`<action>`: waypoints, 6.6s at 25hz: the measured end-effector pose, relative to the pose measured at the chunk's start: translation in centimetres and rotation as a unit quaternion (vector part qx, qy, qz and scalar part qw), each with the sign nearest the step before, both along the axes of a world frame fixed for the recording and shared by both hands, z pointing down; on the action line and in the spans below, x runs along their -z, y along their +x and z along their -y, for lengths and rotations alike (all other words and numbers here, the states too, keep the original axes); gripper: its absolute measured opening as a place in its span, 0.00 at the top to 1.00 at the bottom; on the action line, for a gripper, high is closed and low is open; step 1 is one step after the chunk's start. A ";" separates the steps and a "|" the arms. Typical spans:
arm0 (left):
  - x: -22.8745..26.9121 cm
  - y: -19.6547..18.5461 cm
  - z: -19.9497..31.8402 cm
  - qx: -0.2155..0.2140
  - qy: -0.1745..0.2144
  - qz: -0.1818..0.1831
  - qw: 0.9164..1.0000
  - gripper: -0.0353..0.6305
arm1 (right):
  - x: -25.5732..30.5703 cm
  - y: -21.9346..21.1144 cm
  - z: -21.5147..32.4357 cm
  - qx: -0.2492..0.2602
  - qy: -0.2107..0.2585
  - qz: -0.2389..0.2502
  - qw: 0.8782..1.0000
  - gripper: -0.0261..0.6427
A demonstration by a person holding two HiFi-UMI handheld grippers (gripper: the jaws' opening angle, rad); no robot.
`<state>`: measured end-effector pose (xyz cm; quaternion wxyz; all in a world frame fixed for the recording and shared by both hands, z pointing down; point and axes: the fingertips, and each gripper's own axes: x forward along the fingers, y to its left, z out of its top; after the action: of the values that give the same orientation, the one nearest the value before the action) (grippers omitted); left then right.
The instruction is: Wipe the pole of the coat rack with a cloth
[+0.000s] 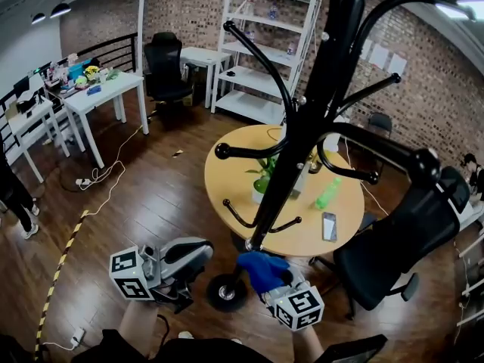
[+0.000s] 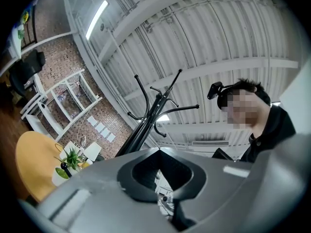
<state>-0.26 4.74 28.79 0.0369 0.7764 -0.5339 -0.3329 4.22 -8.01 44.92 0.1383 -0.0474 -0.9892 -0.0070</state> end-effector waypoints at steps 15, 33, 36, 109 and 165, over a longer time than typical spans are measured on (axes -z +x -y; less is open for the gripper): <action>0.9 0.0 -2.9 0.012 0.021 0.013 1.000 0.95 | 18.7 -4.0 0.8 -0.035 -0.026 0.268 0.962 0.93; 3.7 0.7 -4.4 0.022 0.048 0.055 0.997 0.95 | 43.0 7.4 -6.8 0.025 0.107 0.557 0.824 0.93; 4.1 1.1 -4.4 0.018 0.053 0.060 0.997 0.95 | 43.8 9.0 -7.8 0.037 0.108 0.572 0.812 0.93; 2.9 -0.2 -5.7 0.010 0.052 0.025 0.998 0.95 | 37.6 -1.5 0.0 -0.047 0.096 0.423 0.900 0.93; -0.3 2.3 -2.8 -0.037 0.014 -0.012 0.999 0.95 | -0.4 -2.6 0.8 -0.056 -0.134 -0.022 0.989 0.93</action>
<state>2.05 7.51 29.10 0.0448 0.7920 -0.4995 -0.3481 1.62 -8.79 45.31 0.1524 -0.0099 -0.9791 0.1346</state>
